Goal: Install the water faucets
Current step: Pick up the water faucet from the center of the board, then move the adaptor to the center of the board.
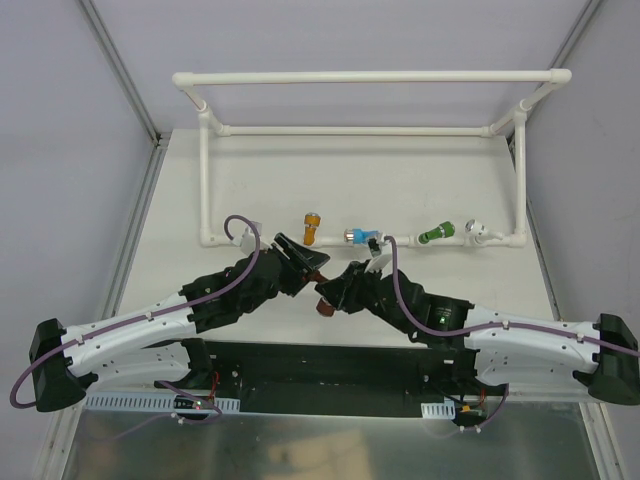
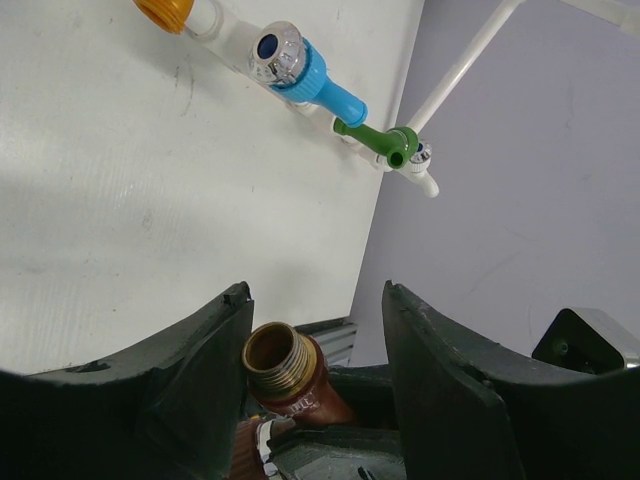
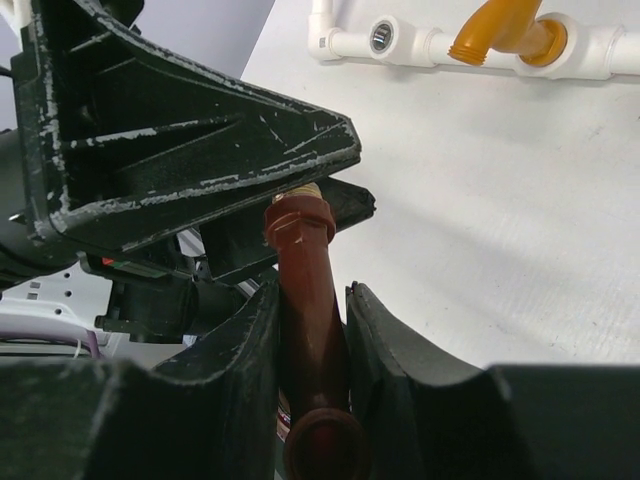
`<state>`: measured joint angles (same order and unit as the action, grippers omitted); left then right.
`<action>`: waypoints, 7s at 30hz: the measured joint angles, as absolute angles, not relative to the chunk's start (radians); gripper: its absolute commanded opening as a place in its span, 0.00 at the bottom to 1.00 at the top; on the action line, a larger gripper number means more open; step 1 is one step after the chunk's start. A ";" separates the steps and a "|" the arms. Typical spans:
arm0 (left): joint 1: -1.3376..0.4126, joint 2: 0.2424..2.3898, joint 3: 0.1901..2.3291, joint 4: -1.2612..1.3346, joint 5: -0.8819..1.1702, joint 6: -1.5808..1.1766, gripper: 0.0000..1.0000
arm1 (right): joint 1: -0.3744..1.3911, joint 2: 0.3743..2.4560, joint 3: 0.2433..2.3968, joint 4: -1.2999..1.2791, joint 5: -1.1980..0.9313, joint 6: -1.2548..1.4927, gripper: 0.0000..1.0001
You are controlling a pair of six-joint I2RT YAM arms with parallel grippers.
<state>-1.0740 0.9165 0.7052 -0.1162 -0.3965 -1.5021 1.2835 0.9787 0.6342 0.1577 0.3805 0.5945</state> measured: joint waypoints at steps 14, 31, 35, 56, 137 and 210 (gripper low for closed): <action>-1.074 0.932 0.706 -0.015 -0.366 -1.534 0.54 | 1.294 0.851 0.690 0.039 0.485 0.437 0.00; -1.074 0.954 0.706 0.065 -0.342 -1.552 0.54 | 1.278 0.804 0.690 0.018 0.504 0.408 0.00; -1.074 0.953 0.706 0.057 -0.350 -1.543 0.55 | 1.269 0.818 0.690 0.019 0.487 0.428 0.00; -1.072 0.933 0.706 -0.043 -0.357 -1.477 0.61 | 1.254 0.921 0.667 0.068 0.317 0.522 0.00; -0.064 1.794 1.094 0.122 -0.300 -0.051 0.65 | 1.257 0.628 0.797 -0.659 0.450 0.408 0.00; 0.074 1.594 0.987 -0.199 0.498 0.535 0.00 | 0.563 1.227 1.293 -1.014 0.263 0.181 0.00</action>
<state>0.0738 1.5936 0.9871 -0.1986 0.4984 0.5346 0.5632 1.2274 1.2930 -1.0142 0.2626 0.1810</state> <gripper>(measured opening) 0.439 0.329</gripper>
